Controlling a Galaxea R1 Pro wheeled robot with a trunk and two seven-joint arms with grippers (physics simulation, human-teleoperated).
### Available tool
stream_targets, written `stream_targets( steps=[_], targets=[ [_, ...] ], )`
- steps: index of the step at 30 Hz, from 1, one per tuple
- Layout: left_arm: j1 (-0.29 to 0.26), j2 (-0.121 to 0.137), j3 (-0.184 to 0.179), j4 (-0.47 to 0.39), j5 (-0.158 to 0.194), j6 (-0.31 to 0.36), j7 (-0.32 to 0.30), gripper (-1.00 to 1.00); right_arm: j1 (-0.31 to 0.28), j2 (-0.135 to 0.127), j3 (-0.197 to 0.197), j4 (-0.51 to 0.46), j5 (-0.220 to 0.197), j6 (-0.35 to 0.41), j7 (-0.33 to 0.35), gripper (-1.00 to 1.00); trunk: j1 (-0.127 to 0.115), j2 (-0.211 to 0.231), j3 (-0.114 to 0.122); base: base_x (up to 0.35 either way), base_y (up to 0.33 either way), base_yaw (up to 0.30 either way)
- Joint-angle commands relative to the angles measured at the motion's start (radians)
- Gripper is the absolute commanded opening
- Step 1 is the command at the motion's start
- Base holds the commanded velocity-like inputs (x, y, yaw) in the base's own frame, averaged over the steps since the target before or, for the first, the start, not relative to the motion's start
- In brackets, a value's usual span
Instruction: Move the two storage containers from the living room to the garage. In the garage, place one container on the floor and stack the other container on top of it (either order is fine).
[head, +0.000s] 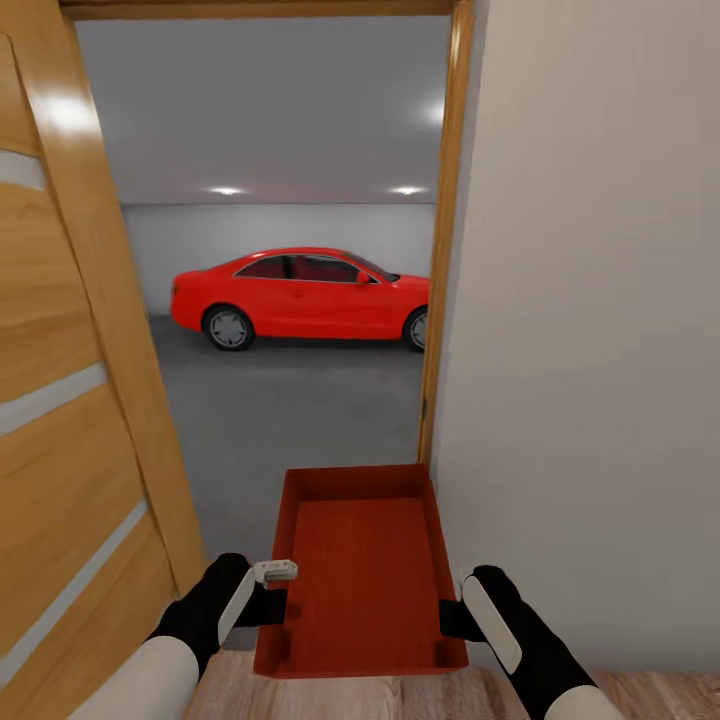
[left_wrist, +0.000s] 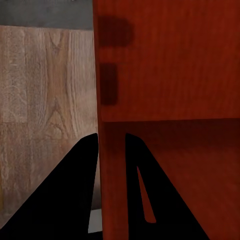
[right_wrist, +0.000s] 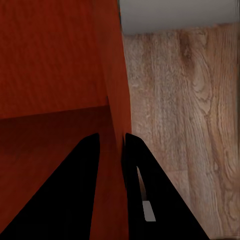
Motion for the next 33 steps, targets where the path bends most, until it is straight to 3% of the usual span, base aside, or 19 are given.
stream_targets(
  steps=[1,20,33],
  targets=[
    [-0.001,0.0,0.002,-0.002,0.016,0.005,0.005,-1.0,-0.001,0.0,0.0,-0.001,-0.026,-0.006,-0.007,-1.0,0.0,-0.001,-0.002,0.0,0.0,-0.21],
    [0.0,0.0,0.002,-0.002,0.016,0.005,0.005,-1.0,-0.001,0.0,0.0,-0.001,-0.026,-0.006,-0.007,-1.0,0.0,-0.001,-0.002,0.09,0.097,-0.03],
    [-0.001,0.0,0.001,-0.002,0.015,0.005,0.005,-1.0,-0.001,0.0,0.0,-0.001,-0.026,-0.006,-0.007,-1.0,0.0,-0.001,-0.002,0.011,0.01,0.0]
  ],
)
